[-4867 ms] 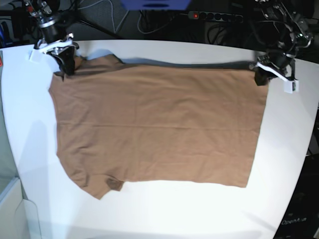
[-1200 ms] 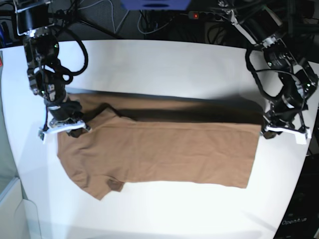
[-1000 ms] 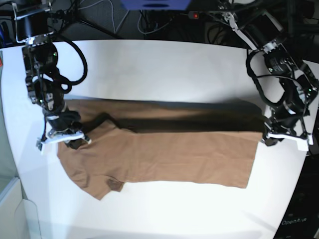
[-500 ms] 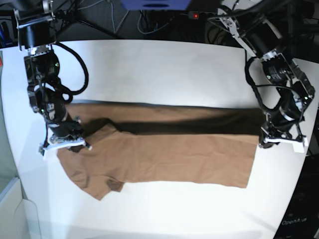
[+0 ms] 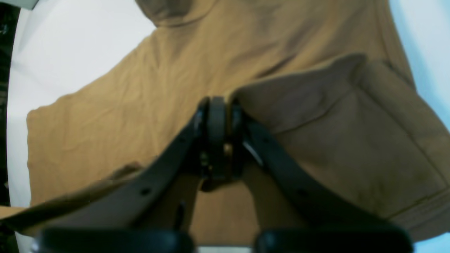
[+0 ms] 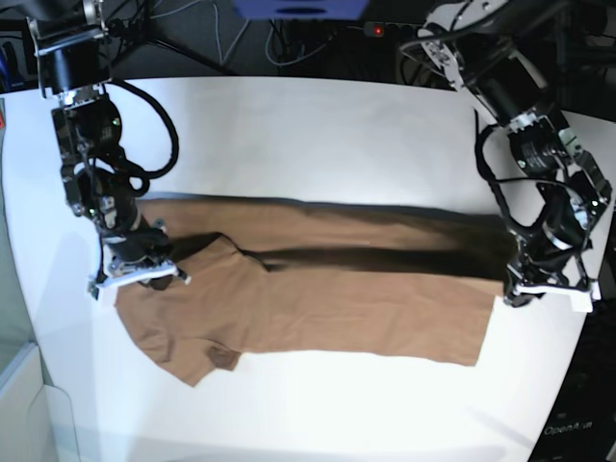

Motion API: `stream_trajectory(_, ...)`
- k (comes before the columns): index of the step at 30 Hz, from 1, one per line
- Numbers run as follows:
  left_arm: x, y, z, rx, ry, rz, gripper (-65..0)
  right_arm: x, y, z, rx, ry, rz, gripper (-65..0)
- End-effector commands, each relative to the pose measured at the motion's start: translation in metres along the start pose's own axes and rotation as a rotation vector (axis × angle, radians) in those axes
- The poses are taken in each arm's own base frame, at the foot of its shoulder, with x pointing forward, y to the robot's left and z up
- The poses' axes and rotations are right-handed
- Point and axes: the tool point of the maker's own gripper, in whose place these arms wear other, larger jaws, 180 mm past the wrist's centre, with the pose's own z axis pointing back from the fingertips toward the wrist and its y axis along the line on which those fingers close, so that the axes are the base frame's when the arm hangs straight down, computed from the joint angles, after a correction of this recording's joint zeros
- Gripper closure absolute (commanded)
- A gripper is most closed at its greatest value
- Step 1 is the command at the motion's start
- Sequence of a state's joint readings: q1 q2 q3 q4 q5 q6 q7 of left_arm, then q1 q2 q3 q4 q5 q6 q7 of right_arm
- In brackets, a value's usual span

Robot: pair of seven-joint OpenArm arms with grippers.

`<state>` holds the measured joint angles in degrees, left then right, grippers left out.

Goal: Fold the T-shirt properly
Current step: 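Lay the folded edge down and drag it back toward the arms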

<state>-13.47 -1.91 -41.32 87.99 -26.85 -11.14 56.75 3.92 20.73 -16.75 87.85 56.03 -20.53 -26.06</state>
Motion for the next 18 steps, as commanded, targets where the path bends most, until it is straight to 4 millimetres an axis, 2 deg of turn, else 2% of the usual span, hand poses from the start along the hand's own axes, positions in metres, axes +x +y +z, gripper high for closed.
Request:
stream_trajectory(1,0.018,-0.009,0.002,-0.027,-0.050,-0.016,-6.4,0.021,0.006,0.002,0.021,-0.057,0.015,-9.3)
stream_trajectory(2,0.017,-0.009,0.002,-0.026,-0.048,-0.016,-10.1,0.021,0.006,0.002,0.021,-0.057,0.015,-14.2)
stream_trajectory(4,0.017,-0.008,0.002,-0.025,-0.047,-0.016,-21.9,0.021,0.006,0.002,0.023,-0.059,0.019,-22.3)
stream_trajectory(6,0.016,-0.008,0.002,-0.024,-0.046,-0.017,-33.0,0.022,0.011,0.003,0.051,-0.059,0.038,-25.0)
stream_trajectory(8,0.013,-0.004,0.004,-0.019,-0.042,-0.011,-37.7,0.022,0.020,0.004,0.109,-0.059,0.069,-23.9)
stream_trajectory(11,0.010,-0.004,0.004,-0.019,-0.037,-0.012,-37.7,0.018,0.015,0.007,0.118,-0.051,0.092,-20.5)
stream_trajectory(14,0.009,-0.002,0.004,-0.013,-0.032,-0.016,-36.5,0.010,0.007,0.009,0.104,-0.033,0.094,-14.1)
stream_trajectory(17,-0.006,0.005,-0.004,-0.004,0.015,0.013,-24.5,0.001,0.000,0.010,0.091,-0.016,0.094,-7.0)
stream_trajectory(18,-0.012,0.008,-0.009,-0.002,0.036,0.027,-17.6,0.000,-0.003,0.011,0.085,-0.012,0.098,-5.5)
